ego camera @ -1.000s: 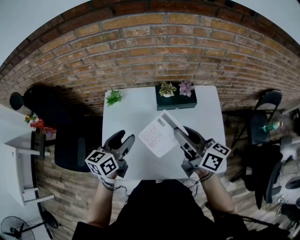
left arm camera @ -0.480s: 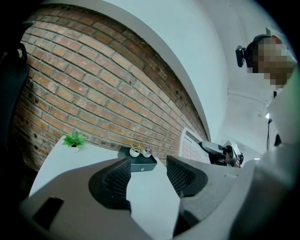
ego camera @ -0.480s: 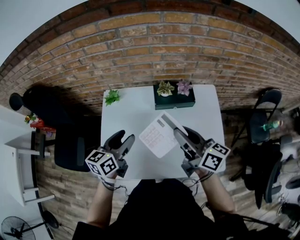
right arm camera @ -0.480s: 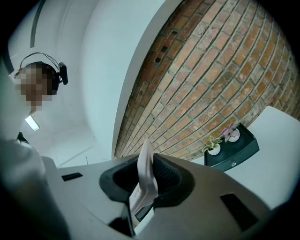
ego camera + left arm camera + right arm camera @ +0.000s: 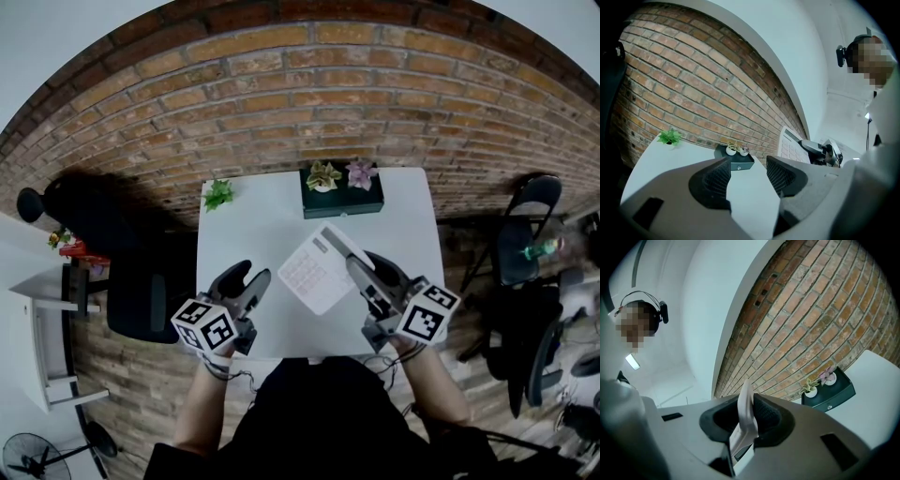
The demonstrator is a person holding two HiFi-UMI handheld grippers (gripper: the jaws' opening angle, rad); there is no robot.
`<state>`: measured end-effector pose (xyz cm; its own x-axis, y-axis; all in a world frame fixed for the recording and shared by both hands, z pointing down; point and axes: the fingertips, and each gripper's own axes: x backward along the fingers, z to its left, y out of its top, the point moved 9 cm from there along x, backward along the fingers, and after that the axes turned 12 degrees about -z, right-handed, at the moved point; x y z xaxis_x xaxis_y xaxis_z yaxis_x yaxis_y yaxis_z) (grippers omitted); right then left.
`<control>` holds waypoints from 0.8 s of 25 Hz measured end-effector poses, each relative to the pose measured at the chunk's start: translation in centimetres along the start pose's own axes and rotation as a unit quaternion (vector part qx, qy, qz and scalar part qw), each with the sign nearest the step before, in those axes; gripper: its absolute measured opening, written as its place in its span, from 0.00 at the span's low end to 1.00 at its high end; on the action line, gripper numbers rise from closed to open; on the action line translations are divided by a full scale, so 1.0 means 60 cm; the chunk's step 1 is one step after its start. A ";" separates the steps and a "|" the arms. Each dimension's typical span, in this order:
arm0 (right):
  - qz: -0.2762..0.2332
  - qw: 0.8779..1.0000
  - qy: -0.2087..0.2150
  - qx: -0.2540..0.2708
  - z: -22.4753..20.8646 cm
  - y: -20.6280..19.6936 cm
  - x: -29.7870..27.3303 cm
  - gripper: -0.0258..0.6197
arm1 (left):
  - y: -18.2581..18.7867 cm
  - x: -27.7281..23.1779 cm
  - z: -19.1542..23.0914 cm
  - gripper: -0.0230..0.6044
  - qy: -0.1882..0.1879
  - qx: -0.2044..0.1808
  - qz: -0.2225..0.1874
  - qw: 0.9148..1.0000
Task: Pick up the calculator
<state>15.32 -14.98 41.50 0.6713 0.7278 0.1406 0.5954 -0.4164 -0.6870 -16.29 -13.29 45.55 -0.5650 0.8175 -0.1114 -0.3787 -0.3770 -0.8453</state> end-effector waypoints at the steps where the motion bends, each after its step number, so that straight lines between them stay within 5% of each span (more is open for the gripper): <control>1: 0.000 1.000 0.000 0.000 -0.001 0.003 0.002 0.15 | -0.001 -0.002 -0.003 0.41 0.000 0.000 0.000 1.000; 20: 0.003 1.000 0.013 -0.004 -0.058 0.059 0.068 0.15 | -0.042 -0.060 -0.086 0.41 0.008 -0.008 -0.002 1.000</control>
